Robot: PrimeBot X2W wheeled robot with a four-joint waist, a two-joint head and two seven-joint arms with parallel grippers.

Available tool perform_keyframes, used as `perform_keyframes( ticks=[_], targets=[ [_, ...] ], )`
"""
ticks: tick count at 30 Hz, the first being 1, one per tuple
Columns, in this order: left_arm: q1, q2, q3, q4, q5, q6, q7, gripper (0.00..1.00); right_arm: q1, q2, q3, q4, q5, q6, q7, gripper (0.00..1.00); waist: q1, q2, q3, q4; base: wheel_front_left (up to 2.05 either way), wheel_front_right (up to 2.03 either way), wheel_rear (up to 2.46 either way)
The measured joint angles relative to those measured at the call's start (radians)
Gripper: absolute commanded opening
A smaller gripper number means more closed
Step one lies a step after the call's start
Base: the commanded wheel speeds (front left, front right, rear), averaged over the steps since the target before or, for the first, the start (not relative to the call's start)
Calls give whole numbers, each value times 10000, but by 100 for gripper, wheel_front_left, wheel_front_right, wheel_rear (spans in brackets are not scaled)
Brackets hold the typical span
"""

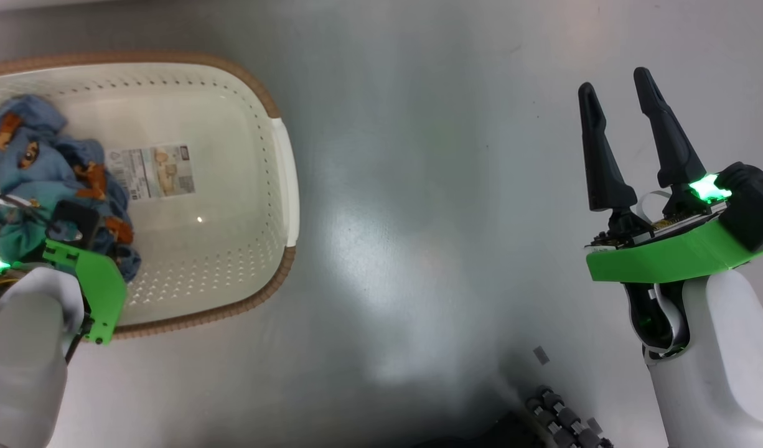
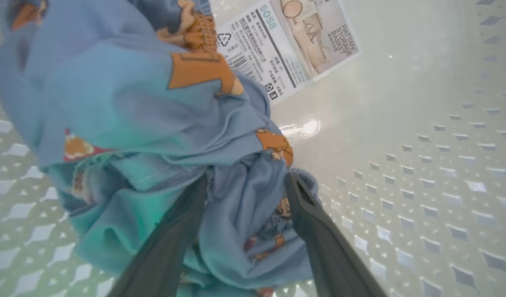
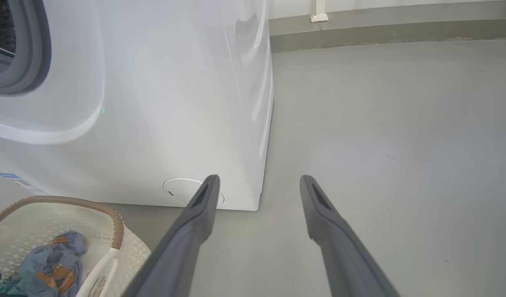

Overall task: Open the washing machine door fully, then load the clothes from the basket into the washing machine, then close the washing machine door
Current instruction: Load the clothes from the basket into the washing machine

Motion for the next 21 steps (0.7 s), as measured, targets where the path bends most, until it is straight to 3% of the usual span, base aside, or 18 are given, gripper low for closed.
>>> perform_keyframes(
  ticks=[14, 16, 18, 21],
  targets=[
    [-318, 134, -267, 44, 111, 12, 169, 100, 0, 71, -27, -123, -63, 0, 0, 100, 0, 0, 339, -147, 0, 0, 0],
    [-318, 132, -272, 46, 111, 12, 186, 44, -1, 71, -27, -123, -127, 0, 0, 100, 0, 0, 337, -146, 0, 0, 0],
    [-318, 130, -290, 48, 111, 29, 240, 0, -1, 73, -27, -123, -184, 0, 0, 100, 0, 0, 327, -148, 0, 0, 0],
    [-318, 127, -297, 54, 109, 90, 226, 0, -1, 84, -25, -119, -184, 0, 0, 100, 0, 0, 293, -143, 0, 0, 0]
  ],
)
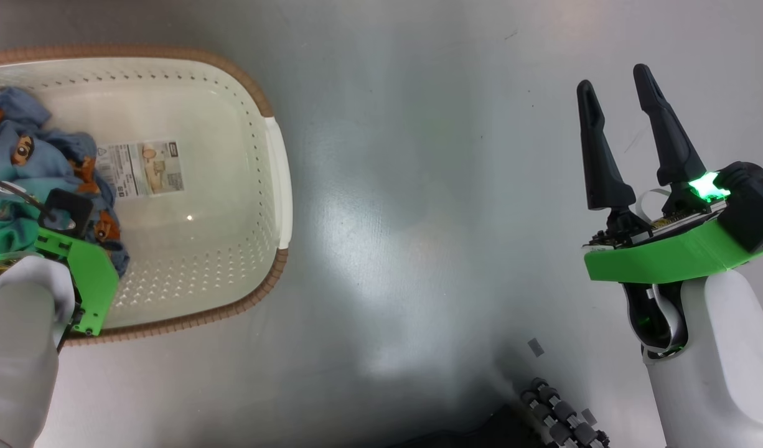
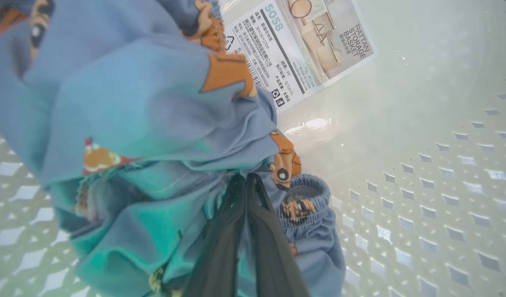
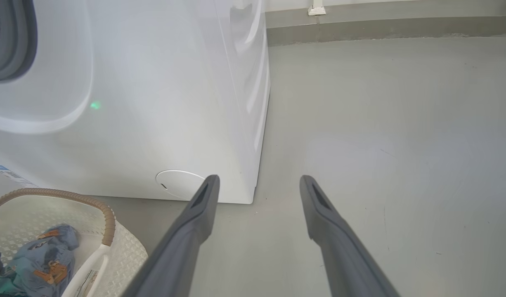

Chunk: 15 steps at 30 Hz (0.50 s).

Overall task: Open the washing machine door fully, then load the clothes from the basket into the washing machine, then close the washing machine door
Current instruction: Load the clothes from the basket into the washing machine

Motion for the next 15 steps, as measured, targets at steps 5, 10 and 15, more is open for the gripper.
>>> perform_keyframes(
  ticks=[5, 10, 15],
  targets=[
    [1, -4, -17, 15, -50, 10, -79, 0, -11, 6, 12, 61, 2, 0, 0, 100, 0, 0, -79, 6, 0, 0, 0],
    [1, -8, -2, 21, -265, 10, -125, 0, -16, 15, 27, 102, 0, 0, 0, 100, 0, 0, -181, 15, 0, 0, 0],
    [4, -13, 35, 23, -412, 10, -295, 0, -53, 42, 46, 144, 2, 0, 0, 100, 0, 0, -314, 44, 0, 0, 0]
  ],
)
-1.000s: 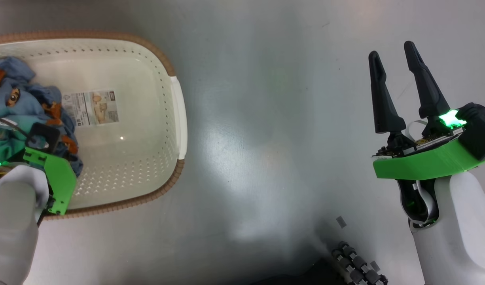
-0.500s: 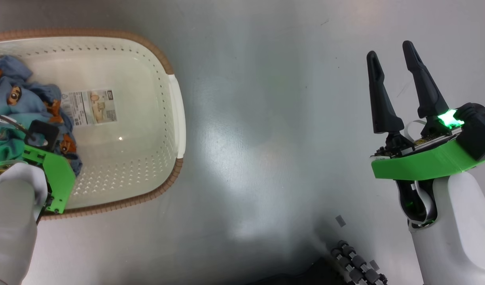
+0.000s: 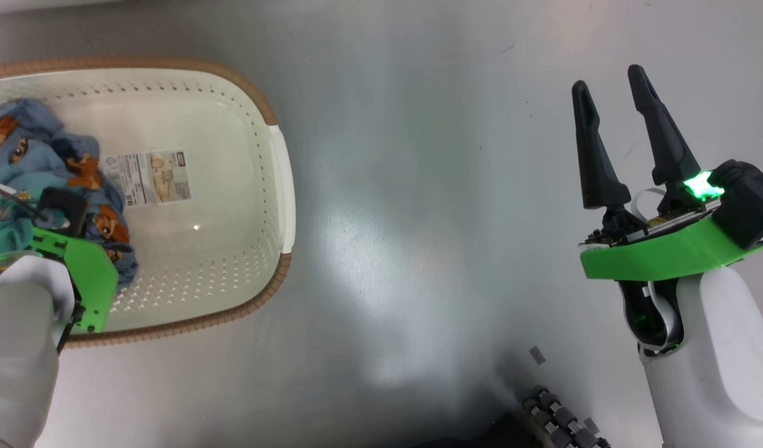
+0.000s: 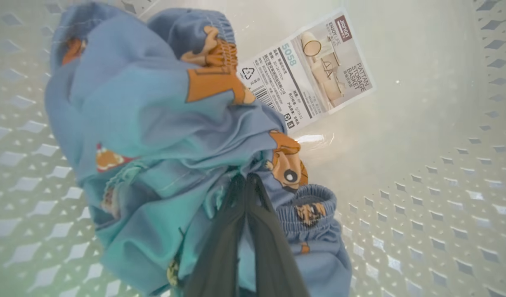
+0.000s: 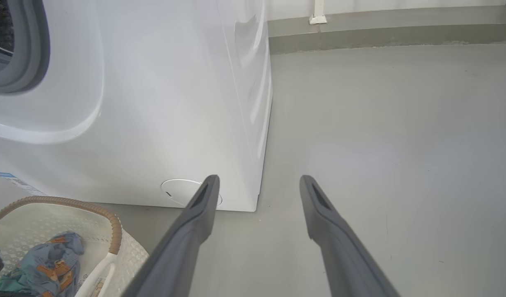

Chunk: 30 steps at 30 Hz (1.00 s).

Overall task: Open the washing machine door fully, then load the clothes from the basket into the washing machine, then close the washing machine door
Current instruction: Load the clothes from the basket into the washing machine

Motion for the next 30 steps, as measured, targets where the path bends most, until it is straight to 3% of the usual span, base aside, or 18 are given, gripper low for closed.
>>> perform_keyframes(
  ticks=[30],
  targets=[
    [911, -591, 564, 31, -1323, -307, -1666, 0, -48, 38, 107, 600, 98, 0, 0, 100, 0, 0, -2071, 305, 0, 0, 0]
  ],
)
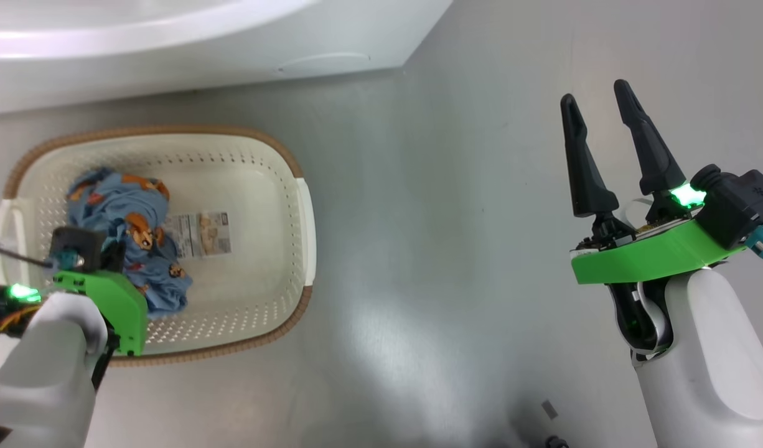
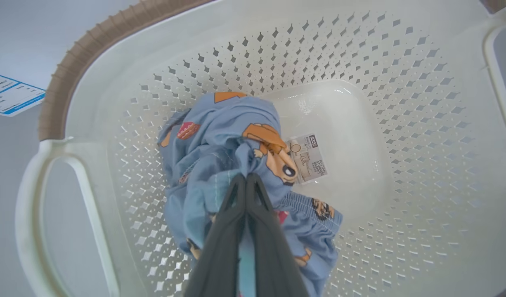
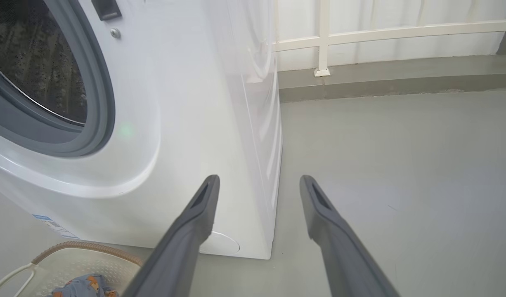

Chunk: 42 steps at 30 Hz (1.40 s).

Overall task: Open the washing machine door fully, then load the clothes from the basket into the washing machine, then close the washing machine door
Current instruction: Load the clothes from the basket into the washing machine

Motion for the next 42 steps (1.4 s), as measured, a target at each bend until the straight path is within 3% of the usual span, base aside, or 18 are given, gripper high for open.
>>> perform_keyframes(
  ticks=[12, 42],
  targets=[
    [703, -159, 520, -554, -619, -77, -228, 0, 374, -165, 31, 203, 174, 0, 0, 100, 0, 0, -1073, 140, 0, 0, 0],
    [3565, -211, 2957, -4493, -336, 123, -228, 0, 1358, -694, 270, 675, 443, 0, 0, 100, 0, 0, -3534, 835, 0, 0, 0]
  ],
)
